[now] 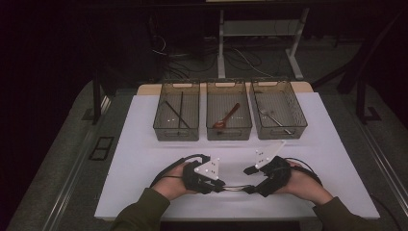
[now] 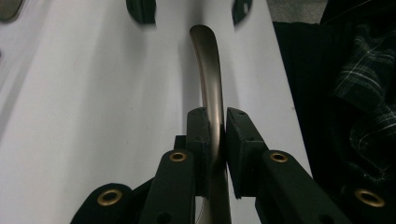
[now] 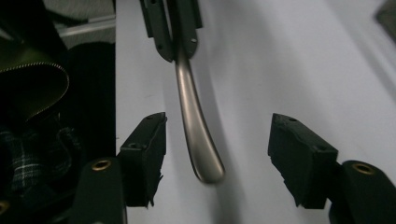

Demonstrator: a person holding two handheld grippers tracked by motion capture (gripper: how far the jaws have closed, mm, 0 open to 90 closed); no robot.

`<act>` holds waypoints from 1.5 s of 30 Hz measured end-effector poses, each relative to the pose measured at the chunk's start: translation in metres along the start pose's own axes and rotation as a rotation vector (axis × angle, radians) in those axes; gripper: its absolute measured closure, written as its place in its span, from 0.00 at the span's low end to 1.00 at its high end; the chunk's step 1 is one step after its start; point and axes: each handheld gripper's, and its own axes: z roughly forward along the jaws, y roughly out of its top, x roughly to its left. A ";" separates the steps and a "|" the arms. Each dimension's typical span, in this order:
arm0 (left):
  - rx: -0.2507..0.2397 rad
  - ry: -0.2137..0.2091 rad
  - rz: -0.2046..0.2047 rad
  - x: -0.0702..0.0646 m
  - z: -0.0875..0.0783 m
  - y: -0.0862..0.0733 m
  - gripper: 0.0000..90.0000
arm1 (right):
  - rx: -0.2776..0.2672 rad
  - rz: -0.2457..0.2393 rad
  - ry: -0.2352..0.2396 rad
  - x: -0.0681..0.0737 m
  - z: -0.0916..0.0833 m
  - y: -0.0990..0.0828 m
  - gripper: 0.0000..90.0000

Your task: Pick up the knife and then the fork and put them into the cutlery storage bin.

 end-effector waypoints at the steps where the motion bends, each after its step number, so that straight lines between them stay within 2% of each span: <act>1: 0.004 -0.006 0.008 0.001 0.000 0.003 0.88 | 0.009 -0.010 0.013 0.001 0.003 0.003 0.44; 6: 0.004 -0.016 0.047 0.004 0.001 0.015 0.88 | 0.060 -0.050 0.045 0.005 0.019 0.014 0.56; 10: -0.003 -0.021 0.057 0.006 0.003 0.022 0.88 | 0.095 -0.072 0.063 0.008 0.029 0.020 0.67; 15: -0.009 -0.025 0.052 0.005 0.002 0.024 0.88 | 0.106 -0.082 0.072 0.009 0.035 0.022 0.80; 18: -0.005 -0.029 0.048 0.005 0.003 0.024 0.88 | 0.104 -0.088 0.075 0.009 0.037 0.024 0.84; 19: -0.003 -0.021 0.065 0.006 0.003 0.025 0.88 | 0.104 -0.097 0.080 0.009 0.038 0.024 0.85; 21: -0.003 -0.031 0.057 0.006 0.003 0.024 0.88 | 0.106 -0.100 0.080 0.010 0.039 0.024 0.85; 24: -0.004 -0.035 0.051 0.007 0.004 0.024 0.88 | 0.106 -0.082 0.082 0.011 0.039 0.023 0.86; 25: -0.001 -0.042 0.037 0.007 0.005 0.024 0.88 | 0.104 -0.075 0.084 0.010 0.038 0.023 0.86; 26: 0.005 -0.041 0.042 0.007 0.006 0.024 0.87 | 0.095 -0.088 0.082 0.008 0.039 0.022 0.86; 29: 0.015 -0.024 0.030 0.010 0.009 0.023 0.86 | 0.082 -0.069 0.072 0.005 0.037 0.019 0.86; 30: 0.016 -0.018 0.024 0.011 0.009 0.022 0.86 | 0.076 -0.071 0.070 0.003 0.036 0.018 0.86; 33: -0.013 0.012 -0.026 0.014 0.003 0.017 0.75 | 0.071 -0.064 0.041 -0.003 0.031 0.013 0.86; 36: -0.058 0.036 -0.079 0.015 -0.009 0.008 0.68 | 0.049 -0.024 0.042 -0.008 0.024 0.007 0.86; 37: -0.072 0.044 -0.098 0.015 -0.013 0.006 0.66 | 0.047 -0.031 0.025 -0.011 0.022 0.006 0.86; 41: -0.130 0.091 -0.166 0.013 -0.032 -0.007 0.58 | 0.015 -0.004 0.002 -0.018 0.008 0.000 0.86; 45: -0.181 0.137 -0.233 0.010 -0.045 -0.022 0.52 | -0.030 0.044 -0.024 -0.025 -0.009 -0.007 0.86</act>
